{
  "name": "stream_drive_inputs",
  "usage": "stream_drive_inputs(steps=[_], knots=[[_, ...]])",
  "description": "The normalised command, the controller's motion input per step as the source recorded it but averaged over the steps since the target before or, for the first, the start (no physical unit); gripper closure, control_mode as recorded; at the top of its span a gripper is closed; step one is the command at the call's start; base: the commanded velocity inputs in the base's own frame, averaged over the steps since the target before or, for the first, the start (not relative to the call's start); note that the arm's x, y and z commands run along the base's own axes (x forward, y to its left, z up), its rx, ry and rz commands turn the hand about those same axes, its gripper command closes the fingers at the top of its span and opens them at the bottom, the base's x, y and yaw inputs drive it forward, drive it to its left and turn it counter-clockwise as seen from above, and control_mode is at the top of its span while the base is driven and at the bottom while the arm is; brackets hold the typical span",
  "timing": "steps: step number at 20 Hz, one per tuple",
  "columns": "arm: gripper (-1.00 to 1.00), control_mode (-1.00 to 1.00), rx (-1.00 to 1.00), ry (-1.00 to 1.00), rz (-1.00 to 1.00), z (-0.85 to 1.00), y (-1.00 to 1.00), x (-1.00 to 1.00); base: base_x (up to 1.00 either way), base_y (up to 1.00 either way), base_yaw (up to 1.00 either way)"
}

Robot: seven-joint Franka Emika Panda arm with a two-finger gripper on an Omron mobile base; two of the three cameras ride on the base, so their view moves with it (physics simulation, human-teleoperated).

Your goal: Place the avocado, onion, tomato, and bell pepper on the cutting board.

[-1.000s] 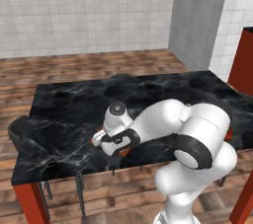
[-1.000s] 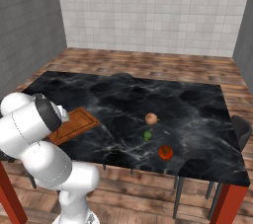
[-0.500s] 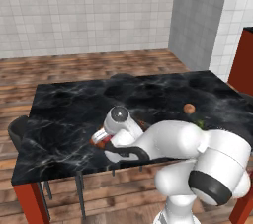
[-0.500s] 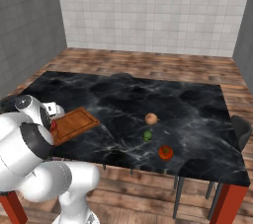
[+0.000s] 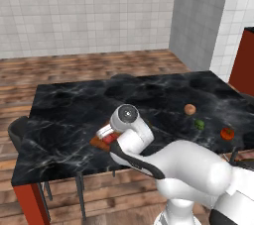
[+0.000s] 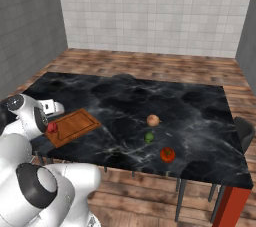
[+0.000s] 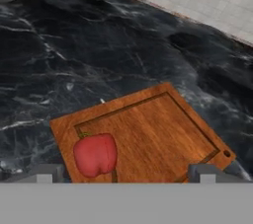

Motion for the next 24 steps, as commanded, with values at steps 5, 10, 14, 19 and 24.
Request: stream_drive_inputs(steps=[5,10,14,19,24], knots=[[-1.0,-1.0,0.0,0.0,-0.14,0.47,-0.35,-0.3,0.0,0.0,0.0],[-1.0,-1.0,0.0,0.0,-0.16,0.45,-0.4,-0.26,0.0,0.0,0.0],[-1.0,-1.0,0.0,0.0,-0.15,0.39,-0.45,-0.22,0.0,0.0,0.0],[-1.0,-1.0,0.0,0.0,-0.07,0.36,-0.4,-0.29,0.0,0.0,0.0],[-1.0,-1.0,0.0,-0.03,-0.02,0.25,-0.33,-0.46,0.0,0.0,0.0]])
